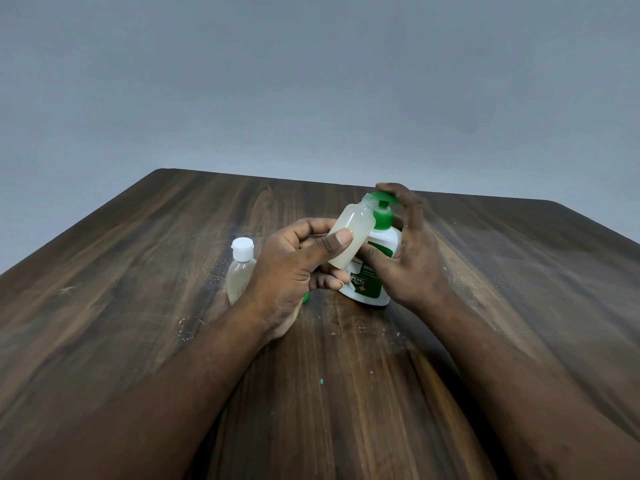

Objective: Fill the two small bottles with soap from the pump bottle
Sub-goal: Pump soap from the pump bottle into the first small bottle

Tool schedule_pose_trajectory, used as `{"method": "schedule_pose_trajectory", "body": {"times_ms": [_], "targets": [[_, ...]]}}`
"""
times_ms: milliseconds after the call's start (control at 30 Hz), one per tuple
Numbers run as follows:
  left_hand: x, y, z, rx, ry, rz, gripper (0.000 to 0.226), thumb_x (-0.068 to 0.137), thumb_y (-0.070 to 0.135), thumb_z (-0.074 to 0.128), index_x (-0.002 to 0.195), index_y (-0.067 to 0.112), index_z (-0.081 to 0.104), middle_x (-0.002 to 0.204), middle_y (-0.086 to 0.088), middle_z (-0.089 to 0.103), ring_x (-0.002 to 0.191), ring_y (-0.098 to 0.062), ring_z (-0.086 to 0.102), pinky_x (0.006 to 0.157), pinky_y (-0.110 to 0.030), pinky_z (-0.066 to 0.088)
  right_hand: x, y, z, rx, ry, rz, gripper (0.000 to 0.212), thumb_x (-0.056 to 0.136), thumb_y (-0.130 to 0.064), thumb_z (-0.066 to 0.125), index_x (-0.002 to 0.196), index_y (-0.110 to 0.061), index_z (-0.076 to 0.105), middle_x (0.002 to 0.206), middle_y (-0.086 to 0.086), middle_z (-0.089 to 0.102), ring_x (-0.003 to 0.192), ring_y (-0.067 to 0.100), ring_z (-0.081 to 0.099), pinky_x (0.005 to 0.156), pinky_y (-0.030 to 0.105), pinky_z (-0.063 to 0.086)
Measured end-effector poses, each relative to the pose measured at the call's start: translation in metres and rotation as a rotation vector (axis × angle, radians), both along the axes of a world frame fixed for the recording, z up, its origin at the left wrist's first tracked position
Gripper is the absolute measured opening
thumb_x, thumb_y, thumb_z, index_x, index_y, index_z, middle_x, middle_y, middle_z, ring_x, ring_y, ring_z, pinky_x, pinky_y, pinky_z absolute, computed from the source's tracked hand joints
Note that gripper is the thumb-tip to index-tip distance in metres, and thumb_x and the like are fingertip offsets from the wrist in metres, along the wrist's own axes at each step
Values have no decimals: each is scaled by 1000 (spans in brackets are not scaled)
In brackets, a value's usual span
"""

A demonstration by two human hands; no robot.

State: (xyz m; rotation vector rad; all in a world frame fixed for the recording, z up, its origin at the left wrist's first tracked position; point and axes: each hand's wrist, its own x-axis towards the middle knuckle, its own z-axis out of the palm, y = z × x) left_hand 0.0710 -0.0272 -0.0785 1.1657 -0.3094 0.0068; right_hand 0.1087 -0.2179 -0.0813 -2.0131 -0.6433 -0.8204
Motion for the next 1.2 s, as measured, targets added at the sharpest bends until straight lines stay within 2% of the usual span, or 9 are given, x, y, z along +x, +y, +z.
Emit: {"method": "schedule_pose_trajectory", "body": {"times_ms": [167, 267, 367, 467, 600, 800, 900, 1033, 1200], "targets": [[-1, -1, -1, 0, 4, 1, 48, 76, 32, 79, 116, 7, 71, 89, -16, 76, 59, -19, 68, 51, -20, 57, 0, 0, -2, 30, -2, 2, 78, 86, -15, 88, 146, -30, 41, 123, -44, 58, 108, -3, 69, 85, 16, 55], [-1, -1, 0, -7, -1, -4, 45, 80, 30, 78, 118, 7, 71, 87, -17, 75, 60, -19, 68, 51, -20, 57, 1, -2, -2, 23, 16, 27, 86, 85, -10, 86, 155, -24, 39, 127, -40, 58, 114, 3, 69, 92, 24, 57], [0, -1, 0, -11, -3, -5, 43, 81, 29, 77, 117, 7, 71, 87, -17, 75, 59, -19, 68, 51, -20, 57, 1, -2, -2, 22, 20, 34, 88, 84, -11, 86, 156, -25, 37, 130, -33, 60, 116, 6, 69, 94, 28, 58], [0, -2, -1, -14, -4, 0, 43, 81, 28, 77, 117, 7, 70, 86, -16, 75, 59, -19, 68, 51, -20, 57, 1, -1, -2, 25, 5, 21, 82, 86, -16, 87, 150, -32, 39, 128, -34, 59, 112, 5, 70, 89, 26, 59], [-1, -1, -3, -6, 5, 6, 41, 80, 29, 78, 115, 8, 71, 87, -16, 75, 59, -19, 68, 51, -20, 56, -1, 0, -2, 25, 7, -29, 78, 84, -17, 89, 141, -39, 39, 123, -46, 55, 112, -9, 64, 87, 11, 51], [1, -2, -1, -17, 3, -2, 43, 81, 28, 77, 118, 7, 69, 90, -17, 76, 60, -19, 69, 52, -20, 57, 0, -2, -2, 9, 36, 7, 89, 84, -11, 87, 155, -30, 37, 130, -41, 55, 120, 4, 66, 98, 27, 56], [2, -1, -1, -14, 0, -3, 45, 82, 28, 77, 120, 6, 69, 90, -17, 76, 60, -19, 69, 52, -20, 57, 0, -2, -2, 7, 39, 22, 92, 84, -10, 86, 158, -28, 34, 133, -32, 57, 120, 5, 66, 96, 32, 59], [2, -1, -1, -14, -2, 1, 44, 81, 29, 78, 118, 7, 69, 90, -17, 76, 61, -19, 69, 52, -20, 57, 0, -2, 0, 5, 21, 27, 88, 85, -15, 86, 157, -26, 35, 131, -35, 56, 119, 6, 67, 96, 29, 58], [1, -3, 1, -2, -12, 4, 50, 80, 31, 77, 122, 6, 67, 91, -18, 76, 62, -19, 70, 53, -20, 57, -1, 0, 1, 9, 9, 34, 82, 87, -9, 83, 154, -21, 36, 128, -38, 57, 110, 4, 70, 87, 27, 61]]}}
